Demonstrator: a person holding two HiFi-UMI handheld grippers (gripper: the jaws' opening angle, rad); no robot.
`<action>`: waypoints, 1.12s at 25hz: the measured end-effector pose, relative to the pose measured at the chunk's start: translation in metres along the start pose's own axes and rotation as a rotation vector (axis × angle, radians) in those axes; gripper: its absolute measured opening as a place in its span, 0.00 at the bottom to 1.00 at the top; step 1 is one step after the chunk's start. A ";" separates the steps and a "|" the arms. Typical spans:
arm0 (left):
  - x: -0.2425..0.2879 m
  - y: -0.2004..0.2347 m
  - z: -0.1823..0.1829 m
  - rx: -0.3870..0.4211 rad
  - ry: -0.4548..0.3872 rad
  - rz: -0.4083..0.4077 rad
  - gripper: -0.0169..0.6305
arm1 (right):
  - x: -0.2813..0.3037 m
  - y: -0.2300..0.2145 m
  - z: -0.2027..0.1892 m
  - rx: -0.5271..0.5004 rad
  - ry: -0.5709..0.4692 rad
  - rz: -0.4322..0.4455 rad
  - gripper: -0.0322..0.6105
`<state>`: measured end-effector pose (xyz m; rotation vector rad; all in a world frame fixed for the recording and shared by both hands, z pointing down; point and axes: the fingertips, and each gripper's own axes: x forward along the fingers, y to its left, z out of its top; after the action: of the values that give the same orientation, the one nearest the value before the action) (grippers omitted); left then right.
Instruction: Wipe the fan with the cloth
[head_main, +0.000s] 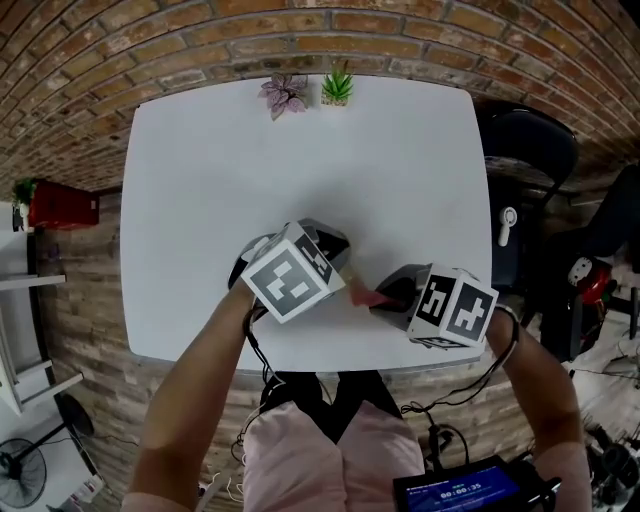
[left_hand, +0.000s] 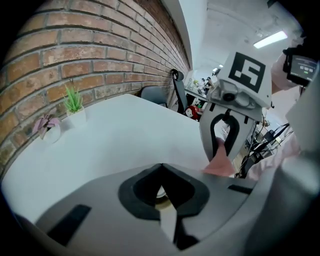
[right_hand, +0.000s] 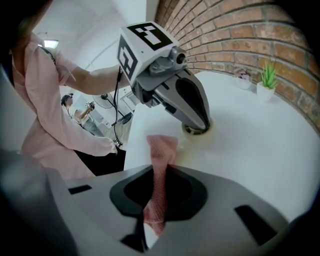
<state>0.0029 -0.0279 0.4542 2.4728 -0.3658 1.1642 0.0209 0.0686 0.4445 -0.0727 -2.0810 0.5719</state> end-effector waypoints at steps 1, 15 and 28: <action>0.000 0.000 0.000 -0.003 0.001 0.000 0.04 | -0.001 0.001 0.004 -0.026 0.004 -0.011 0.11; 0.000 0.002 0.002 -0.014 -0.020 -0.008 0.04 | 0.020 -0.027 0.038 -0.549 0.146 -0.360 0.11; -0.001 0.001 -0.002 -0.044 -0.016 0.005 0.04 | 0.025 0.005 0.004 -0.584 0.193 -0.282 0.11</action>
<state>0.0010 -0.0278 0.4546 2.4462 -0.3984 1.1264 0.0026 0.0787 0.4603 -0.1602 -1.9603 -0.2165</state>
